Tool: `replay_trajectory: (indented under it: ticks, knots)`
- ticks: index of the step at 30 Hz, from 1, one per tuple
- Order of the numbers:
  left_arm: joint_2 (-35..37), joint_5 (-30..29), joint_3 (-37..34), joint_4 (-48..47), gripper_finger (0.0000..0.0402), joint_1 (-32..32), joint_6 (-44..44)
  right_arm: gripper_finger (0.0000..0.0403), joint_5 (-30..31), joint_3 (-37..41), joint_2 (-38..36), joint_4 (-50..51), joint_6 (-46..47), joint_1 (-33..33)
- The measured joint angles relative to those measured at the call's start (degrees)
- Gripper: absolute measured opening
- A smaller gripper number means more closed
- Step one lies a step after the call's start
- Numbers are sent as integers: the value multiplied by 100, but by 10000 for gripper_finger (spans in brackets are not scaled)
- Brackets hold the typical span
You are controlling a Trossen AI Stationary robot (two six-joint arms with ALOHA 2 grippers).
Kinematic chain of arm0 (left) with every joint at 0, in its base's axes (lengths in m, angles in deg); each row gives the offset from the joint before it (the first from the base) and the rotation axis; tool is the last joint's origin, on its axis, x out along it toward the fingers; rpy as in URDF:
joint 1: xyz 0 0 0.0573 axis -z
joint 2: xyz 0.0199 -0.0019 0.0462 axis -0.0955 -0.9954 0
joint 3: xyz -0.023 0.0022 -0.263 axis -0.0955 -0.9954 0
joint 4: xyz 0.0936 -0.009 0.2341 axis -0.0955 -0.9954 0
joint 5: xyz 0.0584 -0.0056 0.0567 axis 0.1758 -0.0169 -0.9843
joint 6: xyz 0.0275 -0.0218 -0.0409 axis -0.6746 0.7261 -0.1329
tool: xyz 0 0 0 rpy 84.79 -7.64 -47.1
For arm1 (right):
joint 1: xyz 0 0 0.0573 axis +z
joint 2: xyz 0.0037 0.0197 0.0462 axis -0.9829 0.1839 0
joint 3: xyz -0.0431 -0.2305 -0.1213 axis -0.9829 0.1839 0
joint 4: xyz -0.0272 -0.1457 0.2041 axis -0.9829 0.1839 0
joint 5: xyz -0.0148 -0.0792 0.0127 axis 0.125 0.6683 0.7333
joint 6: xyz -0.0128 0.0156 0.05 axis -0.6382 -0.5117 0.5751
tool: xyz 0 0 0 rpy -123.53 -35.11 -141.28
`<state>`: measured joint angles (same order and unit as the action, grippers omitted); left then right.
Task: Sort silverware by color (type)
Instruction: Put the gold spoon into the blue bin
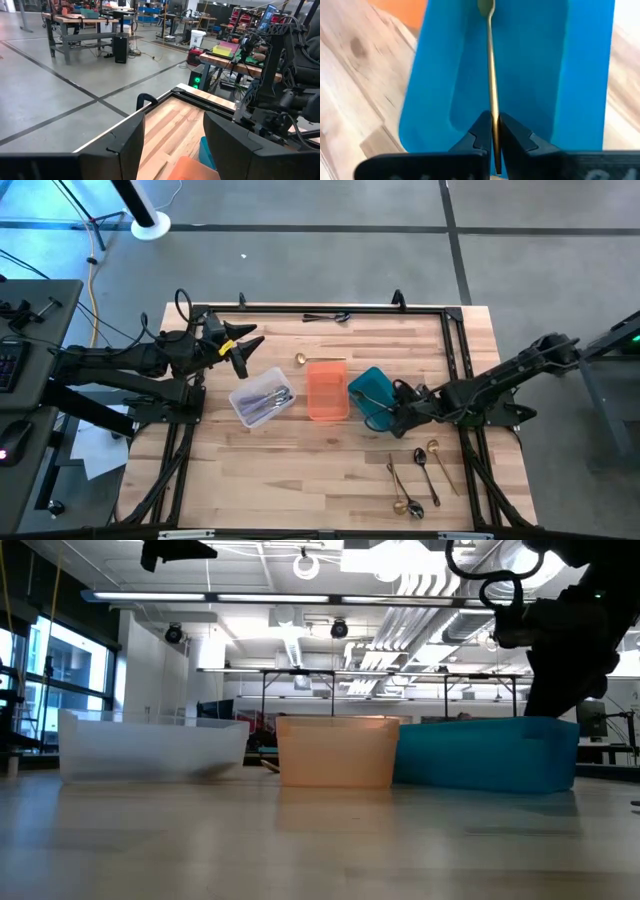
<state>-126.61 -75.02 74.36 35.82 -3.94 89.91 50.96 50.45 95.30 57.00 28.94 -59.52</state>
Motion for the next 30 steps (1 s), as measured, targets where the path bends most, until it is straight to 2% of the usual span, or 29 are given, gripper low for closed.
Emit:
replay_trajectory:
  ticks: [15,20,25,30]
  knots:
    - [-107,28,-7,-6,193,0,11,16,-1625,0,0,125,-137,-1183]
    - [-212,28,-7,55,193,0,14,16,-1746,0,0,165,-381,-1471]
    - [-360,26,-2,100,193,-1,22,16,-1803,0,0,195,-1233,-1655]
    - [-472,26,-2,94,193,-2,4,16,-1970,0,27,336,-1681,-1752]
